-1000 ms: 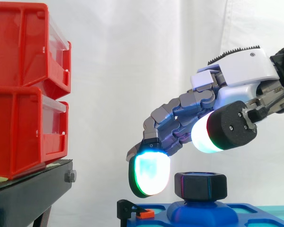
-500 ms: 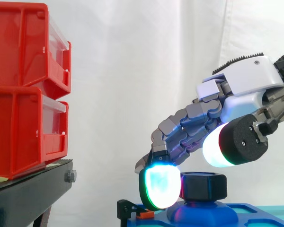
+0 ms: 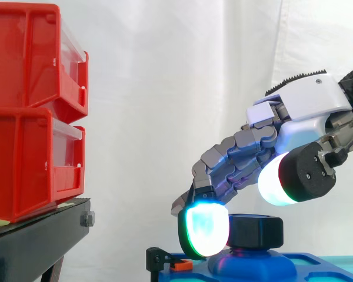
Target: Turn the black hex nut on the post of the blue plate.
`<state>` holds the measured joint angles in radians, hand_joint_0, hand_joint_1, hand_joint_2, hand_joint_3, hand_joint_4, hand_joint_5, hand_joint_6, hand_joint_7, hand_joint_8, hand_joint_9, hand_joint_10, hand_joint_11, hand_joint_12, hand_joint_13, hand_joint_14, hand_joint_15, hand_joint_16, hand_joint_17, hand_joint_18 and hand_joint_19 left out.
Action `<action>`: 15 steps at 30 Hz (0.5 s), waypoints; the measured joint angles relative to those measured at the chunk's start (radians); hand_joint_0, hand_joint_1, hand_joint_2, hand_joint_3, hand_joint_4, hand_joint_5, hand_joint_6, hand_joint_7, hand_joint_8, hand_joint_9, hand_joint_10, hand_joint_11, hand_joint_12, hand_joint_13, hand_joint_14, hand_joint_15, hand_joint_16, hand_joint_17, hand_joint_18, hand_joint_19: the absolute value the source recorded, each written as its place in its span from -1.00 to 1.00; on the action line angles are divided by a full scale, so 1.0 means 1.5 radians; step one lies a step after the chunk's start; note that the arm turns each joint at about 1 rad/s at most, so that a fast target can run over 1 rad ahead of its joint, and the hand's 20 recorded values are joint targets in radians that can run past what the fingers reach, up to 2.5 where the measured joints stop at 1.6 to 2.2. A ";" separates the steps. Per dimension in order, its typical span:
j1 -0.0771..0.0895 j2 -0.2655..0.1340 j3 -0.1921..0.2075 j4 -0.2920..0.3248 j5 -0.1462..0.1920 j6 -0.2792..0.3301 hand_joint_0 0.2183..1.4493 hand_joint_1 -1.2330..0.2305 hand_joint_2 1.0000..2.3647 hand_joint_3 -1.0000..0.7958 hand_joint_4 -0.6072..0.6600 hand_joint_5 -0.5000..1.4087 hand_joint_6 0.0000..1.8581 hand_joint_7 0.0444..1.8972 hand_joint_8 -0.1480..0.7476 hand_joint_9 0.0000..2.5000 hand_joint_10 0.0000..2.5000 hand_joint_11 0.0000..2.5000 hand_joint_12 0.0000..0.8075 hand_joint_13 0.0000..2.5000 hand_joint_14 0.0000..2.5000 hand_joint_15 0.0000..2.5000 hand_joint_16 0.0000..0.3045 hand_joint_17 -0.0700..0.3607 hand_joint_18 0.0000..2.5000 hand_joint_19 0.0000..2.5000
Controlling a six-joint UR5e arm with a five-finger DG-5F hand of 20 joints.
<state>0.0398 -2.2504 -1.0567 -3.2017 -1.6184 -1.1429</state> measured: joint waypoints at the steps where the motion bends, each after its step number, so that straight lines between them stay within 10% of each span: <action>1: -0.001 0.000 0.000 0.000 -0.002 0.000 -0.63 0.06 -1.00 -0.44 0.32 -0.67 -0.46 0.09 -0.09 -0.77 -1.00 -1.00 -0.03 -0.83 -1.00 -1.00 -0.58 -0.01 -0.92 -0.90; 15: -0.036 0.000 -0.001 0.020 -0.054 -0.016 -0.63 0.06 -1.00 -0.44 0.31 -0.67 -0.46 0.09 -0.09 -0.77 -1.00 -1.00 -0.04 -0.82 -1.00 -1.00 -0.58 -0.01 -0.92 -0.90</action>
<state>-0.0137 -2.2510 -1.0582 -3.1719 -1.6994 -1.1675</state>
